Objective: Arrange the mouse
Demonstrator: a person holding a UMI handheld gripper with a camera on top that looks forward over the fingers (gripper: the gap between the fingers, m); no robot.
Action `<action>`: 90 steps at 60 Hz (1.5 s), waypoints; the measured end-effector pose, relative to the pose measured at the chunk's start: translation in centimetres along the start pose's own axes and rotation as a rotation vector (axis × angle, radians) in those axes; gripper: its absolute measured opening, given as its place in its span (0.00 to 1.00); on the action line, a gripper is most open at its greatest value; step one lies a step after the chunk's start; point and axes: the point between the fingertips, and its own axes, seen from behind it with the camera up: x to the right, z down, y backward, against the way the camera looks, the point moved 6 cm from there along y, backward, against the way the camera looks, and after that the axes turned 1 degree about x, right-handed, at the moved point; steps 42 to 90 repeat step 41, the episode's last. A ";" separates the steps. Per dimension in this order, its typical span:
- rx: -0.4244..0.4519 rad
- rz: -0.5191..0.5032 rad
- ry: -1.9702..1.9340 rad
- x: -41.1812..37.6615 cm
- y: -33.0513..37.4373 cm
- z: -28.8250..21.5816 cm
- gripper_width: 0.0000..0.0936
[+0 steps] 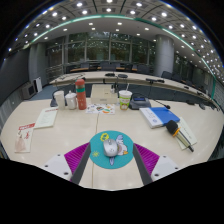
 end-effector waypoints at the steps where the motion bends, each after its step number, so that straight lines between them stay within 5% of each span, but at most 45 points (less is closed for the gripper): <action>1: 0.005 0.001 0.001 0.0 1.1 -0.2 0.91; 31: 0.093 0.060 -0.012 1.1 24.3 2.2 0.91; 90: 0.094 0.073 0.017 1.2 26.3 3.2 0.91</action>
